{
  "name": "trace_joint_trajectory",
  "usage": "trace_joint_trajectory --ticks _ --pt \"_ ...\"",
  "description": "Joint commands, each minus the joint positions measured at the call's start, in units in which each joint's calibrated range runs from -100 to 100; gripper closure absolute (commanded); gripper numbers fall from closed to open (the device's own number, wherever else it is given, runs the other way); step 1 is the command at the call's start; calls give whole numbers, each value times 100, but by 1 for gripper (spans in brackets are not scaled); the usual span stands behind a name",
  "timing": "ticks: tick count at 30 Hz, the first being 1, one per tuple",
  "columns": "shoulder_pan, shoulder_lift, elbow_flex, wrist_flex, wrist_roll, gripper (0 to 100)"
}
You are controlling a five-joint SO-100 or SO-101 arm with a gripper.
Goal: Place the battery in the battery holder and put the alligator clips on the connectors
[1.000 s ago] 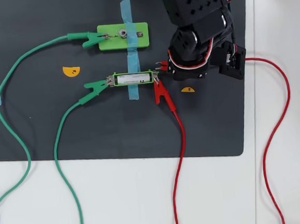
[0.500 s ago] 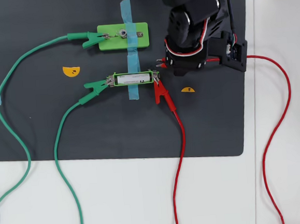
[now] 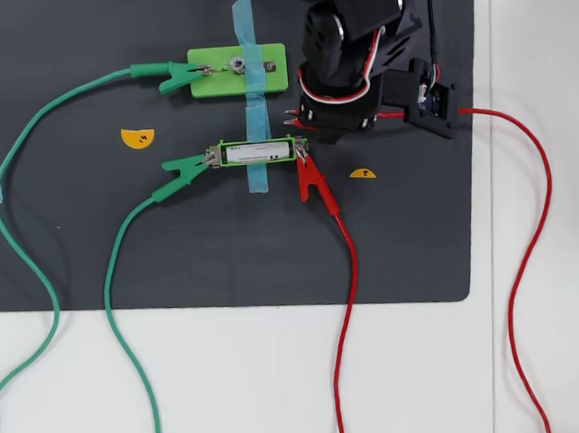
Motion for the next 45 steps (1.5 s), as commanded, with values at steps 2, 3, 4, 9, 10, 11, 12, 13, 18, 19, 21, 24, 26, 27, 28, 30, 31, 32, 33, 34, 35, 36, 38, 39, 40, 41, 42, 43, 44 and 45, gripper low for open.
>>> trace_joint_trajectory --ticks 2,3,4,9,10,11,12,13,18,19,21,24,26,27,28,30,31,32,33,34,35,36,38,39,40,41,42,43,44,45 --pt "110 -664 319 -129 4 99" --pt "110 -740 371 -215 4 99" --pt "110 -783 433 -283 4 99" --pt "110 -834 538 -369 4 99" --pt "110 -834 573 -361 4 99" --pt "110 -876 669 -378 4 99" --pt "110 -910 775 -387 9 99" --pt "110 -919 854 -395 14 99" --pt "110 -936 1187 -567 45 99" --pt "110 -961 1196 -567 45 99" --pt "110 -1131 1213 -515 51 99" --pt "110 -1463 1345 -498 56 99" --pt "110 -1565 1397 -524 56 99" --pt "110 -1616 1406 -515 56 99" --pt "99 -1633 1406 -498 56 99" --pt "79 -1659 1406 -490 56 99" --pt "69 -1659 1415 -490 56 99" --pt "49 -1684 1441 -490 45 99" --pt "49 -1710 1485 -507 30 99" --pt "39 -1718 1520 -541 25 99" --pt "39 -1718 1547 -541 19 99" --pt "29 -1718 1573 -524 19 99" --pt "39 -1718 1678 -515 35 99" --pt "39 -1727 1740 -515 45 99" --pt "29 -1727 1775 -498 51 99" --pt "19 -1727 1801 -498 51 99" --pt "19 -1727 1810 -498 51 99" --pt "19 -1727 1810 -498 51 99" --pt "9 -1735 1810 -498 51 99" --pt "-1 -1735 1810 -490 51 99"
